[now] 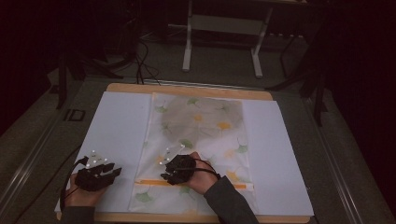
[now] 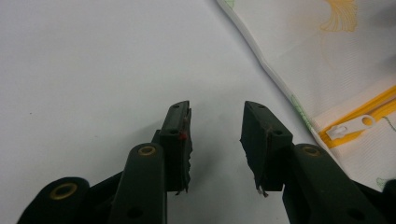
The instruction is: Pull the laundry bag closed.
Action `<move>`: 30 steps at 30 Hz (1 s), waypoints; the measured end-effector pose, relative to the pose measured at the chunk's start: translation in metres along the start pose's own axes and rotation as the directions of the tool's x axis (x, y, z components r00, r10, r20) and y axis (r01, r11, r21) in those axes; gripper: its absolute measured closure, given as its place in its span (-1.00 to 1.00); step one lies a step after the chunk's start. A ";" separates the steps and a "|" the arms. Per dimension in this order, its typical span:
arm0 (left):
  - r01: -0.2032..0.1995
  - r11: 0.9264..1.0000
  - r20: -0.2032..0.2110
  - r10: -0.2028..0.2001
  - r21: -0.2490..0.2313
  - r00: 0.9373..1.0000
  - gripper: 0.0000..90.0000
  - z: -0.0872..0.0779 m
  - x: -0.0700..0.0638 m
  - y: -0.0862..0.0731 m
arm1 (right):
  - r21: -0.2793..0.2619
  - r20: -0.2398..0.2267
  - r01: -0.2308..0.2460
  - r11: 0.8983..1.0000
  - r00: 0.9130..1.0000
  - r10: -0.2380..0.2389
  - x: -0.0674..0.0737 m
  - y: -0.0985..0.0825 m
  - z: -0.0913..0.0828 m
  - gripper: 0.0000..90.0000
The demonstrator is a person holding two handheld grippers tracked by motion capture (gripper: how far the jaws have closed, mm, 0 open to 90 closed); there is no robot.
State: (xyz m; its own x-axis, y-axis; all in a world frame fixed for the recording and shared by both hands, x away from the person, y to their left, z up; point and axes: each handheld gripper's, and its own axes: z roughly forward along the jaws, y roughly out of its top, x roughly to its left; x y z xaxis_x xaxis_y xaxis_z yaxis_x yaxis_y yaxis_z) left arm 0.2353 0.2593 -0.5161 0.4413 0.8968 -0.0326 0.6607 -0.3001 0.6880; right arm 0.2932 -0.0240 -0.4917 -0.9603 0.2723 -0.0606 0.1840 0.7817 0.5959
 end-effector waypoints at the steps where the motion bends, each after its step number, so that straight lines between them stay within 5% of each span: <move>1: -0.001 1.000 0.002 0.001 0.000 1.000 0.39 0.000 0.000 0.000 | 0.001 -0.003 0.001 1.000 1.000 -0.001 0.000 0.001 0.001 0.28; 30: -0.011 1.000 0.001 0.011 0.005 1.000 0.37 0.000 -0.001 0.001 | -0.015 -0.099 0.081 0.997 0.992 -0.082 0.025 0.029 0.038 0.60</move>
State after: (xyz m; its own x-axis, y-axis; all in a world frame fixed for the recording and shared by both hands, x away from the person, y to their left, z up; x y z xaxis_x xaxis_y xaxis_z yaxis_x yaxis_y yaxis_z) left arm 0.2358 0.2582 -0.5159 0.4490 0.8931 -0.0263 0.6591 -0.3112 0.6846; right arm 0.2823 0.0267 -0.5062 -0.9881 0.1507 -0.0294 0.1030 0.7928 0.6007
